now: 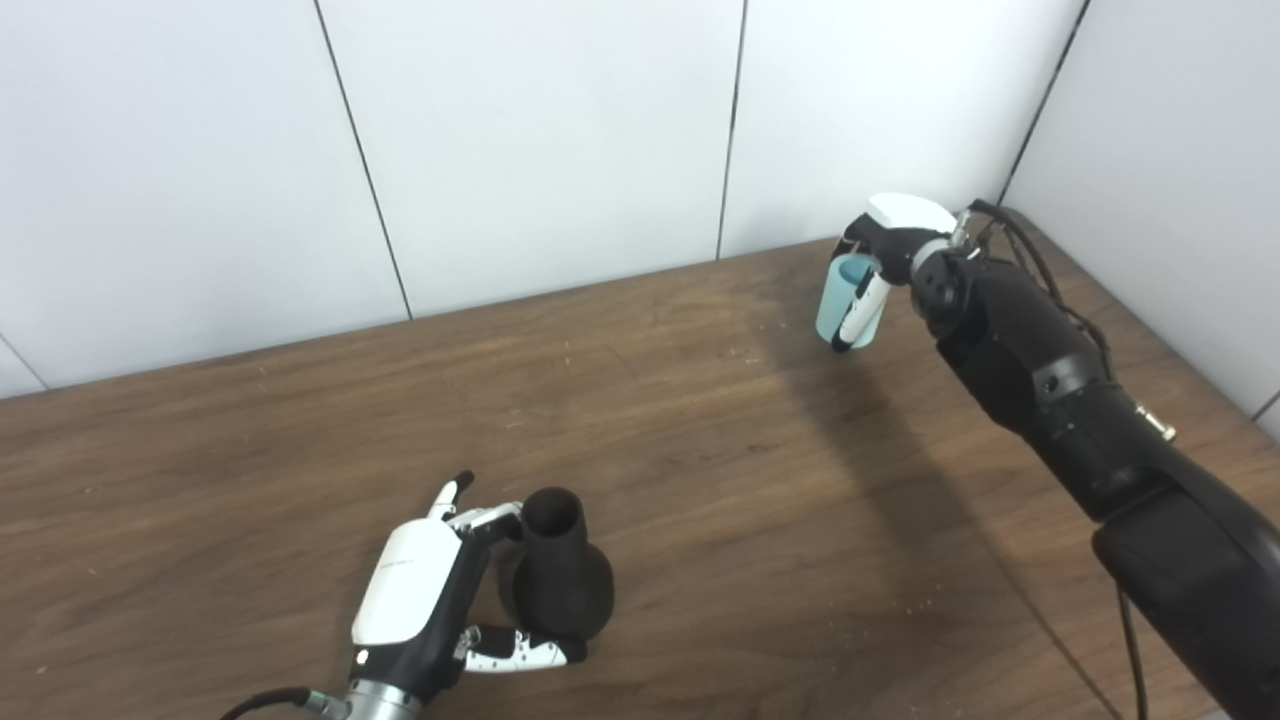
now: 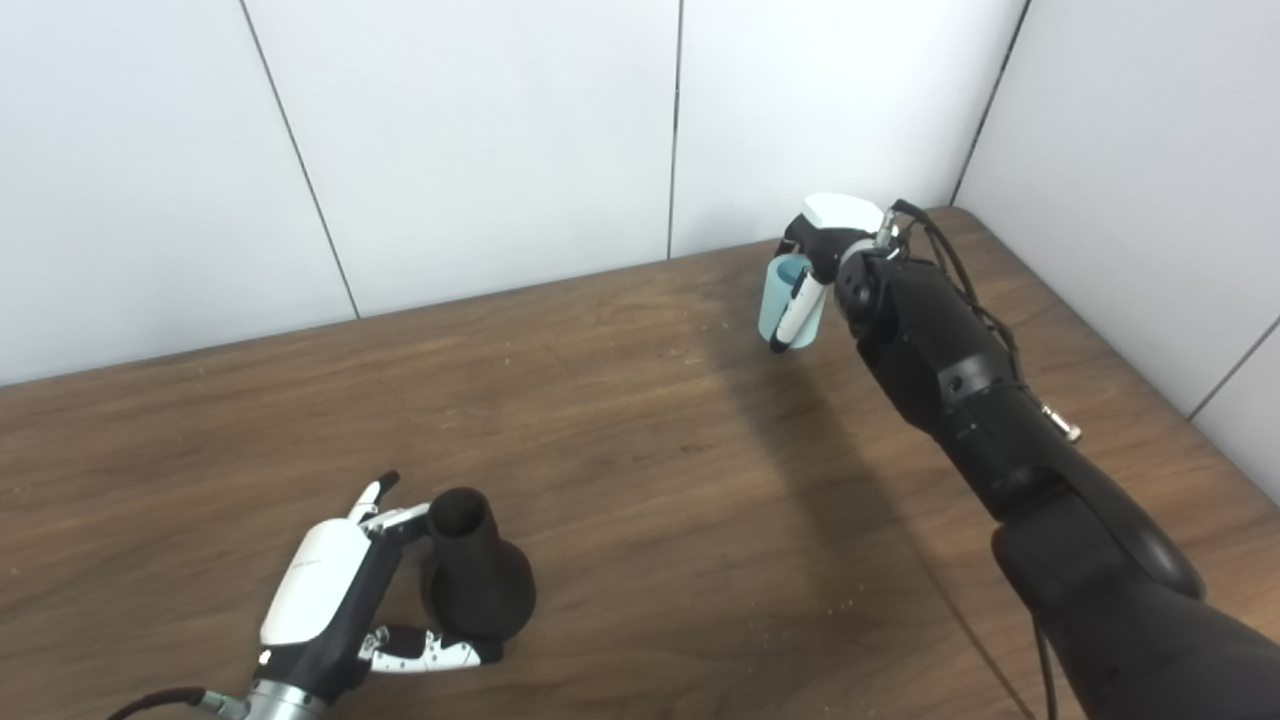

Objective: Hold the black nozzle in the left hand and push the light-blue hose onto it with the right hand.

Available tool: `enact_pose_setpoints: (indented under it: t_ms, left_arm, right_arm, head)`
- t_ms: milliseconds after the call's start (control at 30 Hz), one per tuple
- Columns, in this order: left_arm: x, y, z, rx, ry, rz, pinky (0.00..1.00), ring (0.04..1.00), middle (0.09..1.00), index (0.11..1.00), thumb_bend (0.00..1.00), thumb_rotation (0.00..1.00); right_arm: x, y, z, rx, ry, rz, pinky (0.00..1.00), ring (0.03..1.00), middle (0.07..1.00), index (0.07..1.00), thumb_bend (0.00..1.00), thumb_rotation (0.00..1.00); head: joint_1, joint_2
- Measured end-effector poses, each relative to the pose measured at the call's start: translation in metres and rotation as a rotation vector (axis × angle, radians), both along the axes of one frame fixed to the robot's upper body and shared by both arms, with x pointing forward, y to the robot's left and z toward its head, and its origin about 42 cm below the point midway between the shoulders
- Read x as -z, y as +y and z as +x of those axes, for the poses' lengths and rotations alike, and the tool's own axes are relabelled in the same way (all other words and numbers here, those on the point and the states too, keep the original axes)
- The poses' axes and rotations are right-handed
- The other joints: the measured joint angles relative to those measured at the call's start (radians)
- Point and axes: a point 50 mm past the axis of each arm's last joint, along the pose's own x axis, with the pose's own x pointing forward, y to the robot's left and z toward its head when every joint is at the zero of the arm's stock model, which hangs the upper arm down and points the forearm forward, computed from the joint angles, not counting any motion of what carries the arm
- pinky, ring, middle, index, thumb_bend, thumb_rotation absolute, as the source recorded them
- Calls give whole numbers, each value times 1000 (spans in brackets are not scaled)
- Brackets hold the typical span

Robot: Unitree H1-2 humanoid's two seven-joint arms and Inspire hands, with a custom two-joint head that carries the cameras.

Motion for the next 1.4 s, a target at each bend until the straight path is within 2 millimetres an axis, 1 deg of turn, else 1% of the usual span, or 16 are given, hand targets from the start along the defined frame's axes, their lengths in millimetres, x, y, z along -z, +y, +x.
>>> enact_pose_setpoints:
  t_ms: [267,333,567,733,833,867,900,933,1000,1167,1400]
  left_arm:
    - [0,-2,0,2,6,-1,1000,651,449,514,521,0]
    - [-1,-2,0,2,9,0,1000,651,449,514,521,0]
    - [-2,-2,0,-4,10,0,1000,650,452,511,521,0]
    - [-2,-2,0,-4,11,0,1000,649,449,511,521,0]
    - [-2,-2,0,-5,11,0,1000,649,449,511,521,0]
    - [-2,-2,0,-5,11,0,1000,649,449,511,521,0]
    - [-2,-2,0,-6,11,0,1000,649,450,511,522,0]
    - [-2,-2,0,-6,12,0,1000,649,451,510,522,0]
    - [-2,-2,0,-7,12,0,1000,649,451,510,522,0]
    - [-2,-2,-1,-9,15,1,1000,649,452,510,522,0]
    - [-3,-2,-1,-13,14,1,1000,655,451,510,522,0]
  right_arm:
    - [3,1,-2,-1,2,-3,562,634,684,663,847,0]
    - [4,1,-2,-2,7,-6,568,627,687,663,846,0]
    - [7,1,-3,8,45,-1,539,581,679,666,834,0]
    - [4,2,-4,18,64,14,535,568,671,665,829,0]
    - [4,3,-4,17,67,17,518,542,643,639,822,0]
    - [4,2,-4,17,67,17,506,484,594,609,645,0]
    - [4,2,-4,18,67,18,495,447,550,575,582,0]
    - [4,2,-5,17,66,19,476,425,516,552,543,0]
    - [3,4,-6,11,60,19,458,417,499,531,524,0]
    - [6,4,-9,8,31,9,422,422,494,504,520,0]
    - [9,2,-12,1,-16,1,453,448,505,469,521,0]
  head:
    - [2,6]
    - [2,9]
    - [5,15]
    - [5,18]
    - [5,18]
    - [3,23]
    - [3,23]
    - [3,23]
    - [3,23]
    - [5,26]
    - [8,32]
